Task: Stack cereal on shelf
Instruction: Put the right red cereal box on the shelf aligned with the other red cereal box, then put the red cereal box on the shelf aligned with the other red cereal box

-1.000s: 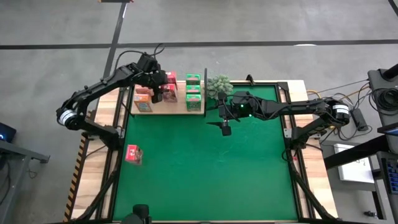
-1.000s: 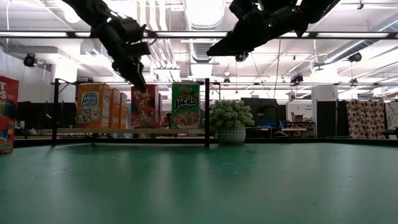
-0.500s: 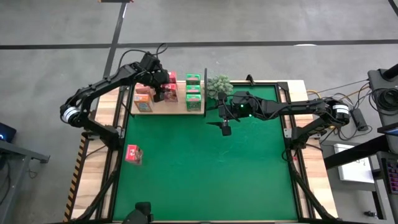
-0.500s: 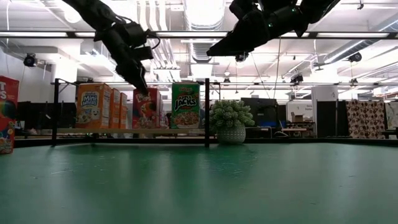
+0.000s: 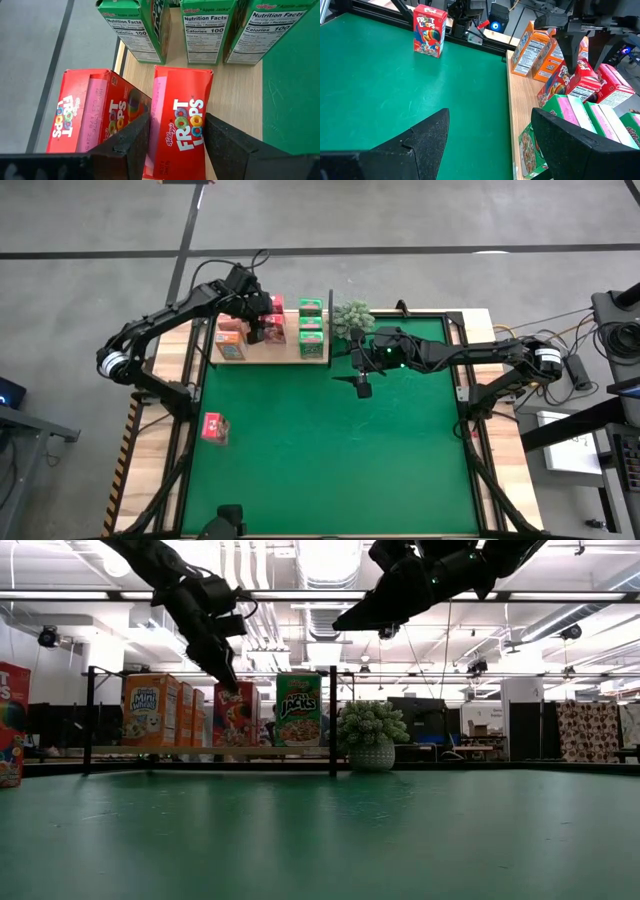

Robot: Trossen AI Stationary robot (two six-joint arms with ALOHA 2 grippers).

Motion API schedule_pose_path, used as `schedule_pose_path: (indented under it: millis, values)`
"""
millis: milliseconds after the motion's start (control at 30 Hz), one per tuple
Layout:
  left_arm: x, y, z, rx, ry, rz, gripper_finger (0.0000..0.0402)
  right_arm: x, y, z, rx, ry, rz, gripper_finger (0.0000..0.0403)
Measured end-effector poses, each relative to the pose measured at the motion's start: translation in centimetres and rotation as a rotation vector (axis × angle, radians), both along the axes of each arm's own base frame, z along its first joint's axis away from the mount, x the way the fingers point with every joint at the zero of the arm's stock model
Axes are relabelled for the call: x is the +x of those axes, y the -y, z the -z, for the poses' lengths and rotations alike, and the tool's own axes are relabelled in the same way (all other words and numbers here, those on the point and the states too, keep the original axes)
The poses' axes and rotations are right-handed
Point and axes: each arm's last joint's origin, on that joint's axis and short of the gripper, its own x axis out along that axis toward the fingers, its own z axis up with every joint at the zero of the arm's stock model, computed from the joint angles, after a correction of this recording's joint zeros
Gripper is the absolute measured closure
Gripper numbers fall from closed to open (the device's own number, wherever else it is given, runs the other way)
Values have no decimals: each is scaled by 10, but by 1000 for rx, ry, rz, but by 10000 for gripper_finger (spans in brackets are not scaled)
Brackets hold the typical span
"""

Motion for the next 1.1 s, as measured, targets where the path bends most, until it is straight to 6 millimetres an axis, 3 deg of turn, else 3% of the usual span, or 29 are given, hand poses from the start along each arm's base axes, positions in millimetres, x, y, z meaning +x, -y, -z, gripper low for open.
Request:
schedule_pose_path:
  millis: [400,700,900,1100]
  values:
    - [-2,1,-3,15,-25,-20,171,0,0,0,0,-1,0,131]
    - [-2,13,-44,-123,-14,-80,159,0,0,0,0,-2,0,131]
    - [15,46,-62,-365,14,-271,166,0,0,1,2,-8,0,131]
    - [32,116,-59,-613,-142,-404,169,-1,0,1,0,-16,-1,131]
